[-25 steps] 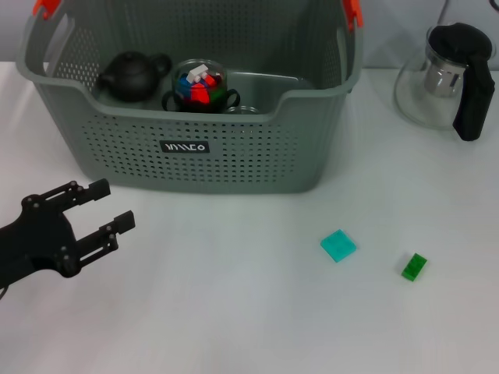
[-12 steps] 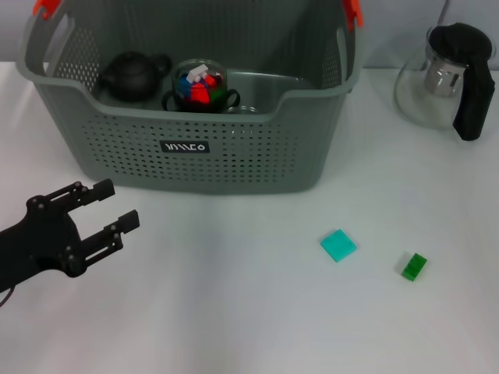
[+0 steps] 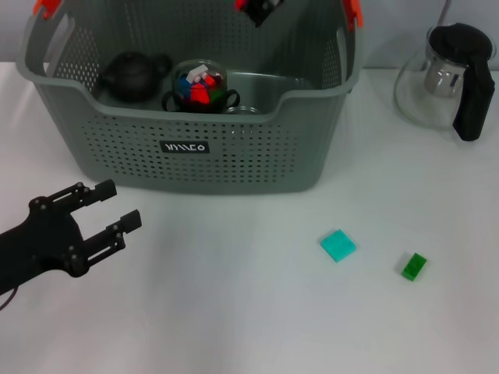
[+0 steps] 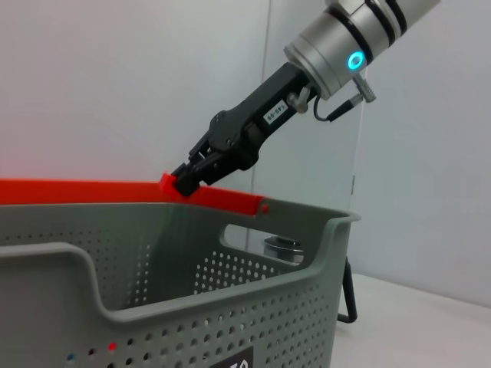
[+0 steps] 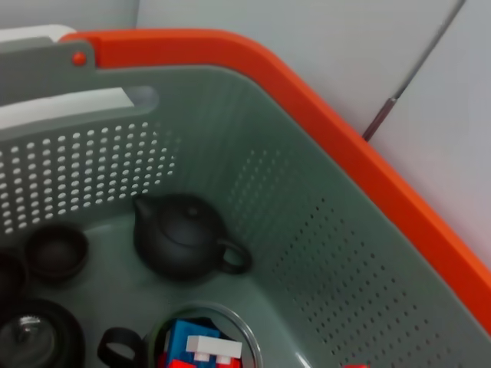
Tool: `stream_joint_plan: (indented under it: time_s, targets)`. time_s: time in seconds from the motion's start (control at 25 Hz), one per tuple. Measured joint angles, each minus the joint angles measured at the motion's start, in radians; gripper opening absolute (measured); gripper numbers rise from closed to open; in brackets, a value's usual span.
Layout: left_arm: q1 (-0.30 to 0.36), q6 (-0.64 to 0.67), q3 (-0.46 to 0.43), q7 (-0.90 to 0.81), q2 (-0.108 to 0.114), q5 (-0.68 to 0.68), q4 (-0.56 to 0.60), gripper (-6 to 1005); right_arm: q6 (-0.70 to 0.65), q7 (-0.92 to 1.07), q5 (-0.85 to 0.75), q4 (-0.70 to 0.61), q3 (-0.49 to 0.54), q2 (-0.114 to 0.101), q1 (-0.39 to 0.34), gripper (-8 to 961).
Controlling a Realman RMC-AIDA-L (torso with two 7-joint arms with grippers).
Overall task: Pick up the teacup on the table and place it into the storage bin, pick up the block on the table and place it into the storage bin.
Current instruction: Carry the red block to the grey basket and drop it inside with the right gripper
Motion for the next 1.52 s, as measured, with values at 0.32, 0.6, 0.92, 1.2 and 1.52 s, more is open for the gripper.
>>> stream_joint_plan:
  time_s: [0.32,0.6,0.92,1.2,1.52]
  targets:
    - [-0.001,-0.005,-0.003,0.0,0.0,0.0,0.0,613,0.12,0.003,0.056,0.095,-0.073,0.008,0.01,206]
    - [-0.003,-0.014,-0.003,0.0,0.0,0.0,0.0,614,0.177,-0.009,0.153,0.127,-0.193,0.009,0.005,215]
    - [0.001,-0.02,-0.006,0.003,0.0,0.0,0.0,611,0.227,-0.073,0.263,0.155,-0.25,0.01,-0.005,225]
    - [0.001,-0.02,-0.008,0.003,0.0,0.0,0.0,609,0.248,-0.065,0.268,0.197,-0.26,0.011,0.005,234]
    - [0.002,-0.027,-0.008,0.003,0.0,0.0,-0.007,609,0.266,-0.069,0.269,0.191,-0.265,0.011,0.01,244]
